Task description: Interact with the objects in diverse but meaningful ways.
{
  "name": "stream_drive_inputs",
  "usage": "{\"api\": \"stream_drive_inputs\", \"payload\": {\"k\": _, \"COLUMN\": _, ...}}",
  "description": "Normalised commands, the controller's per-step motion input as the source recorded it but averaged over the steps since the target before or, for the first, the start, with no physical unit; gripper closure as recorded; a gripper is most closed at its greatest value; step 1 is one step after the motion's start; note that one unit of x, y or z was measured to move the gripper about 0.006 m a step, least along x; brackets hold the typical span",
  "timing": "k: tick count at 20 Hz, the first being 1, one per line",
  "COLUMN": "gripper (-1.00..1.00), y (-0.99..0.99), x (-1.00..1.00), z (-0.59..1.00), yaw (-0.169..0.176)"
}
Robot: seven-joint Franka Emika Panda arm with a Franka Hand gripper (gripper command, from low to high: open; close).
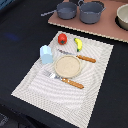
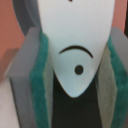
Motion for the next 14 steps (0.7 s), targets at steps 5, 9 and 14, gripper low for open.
{"api": "stream_drive_inputs", "payload": {"k": 5, "gripper": 1.00, "y": 0.07, "x": -0.47, "z": -0.28, "yaw": 0.017}}
{"api": "stream_drive_inputs", "payload": {"k": 9, "gripper": 1.00, "y": 0.11, "x": -0.54, "z": -0.14, "yaw": 0.010}}
{"api": "stream_drive_inputs", "payload": {"k": 14, "gripper": 1.00, "y": 0.10, "x": -0.42, "z": -0.18, "yaw": 0.016}}
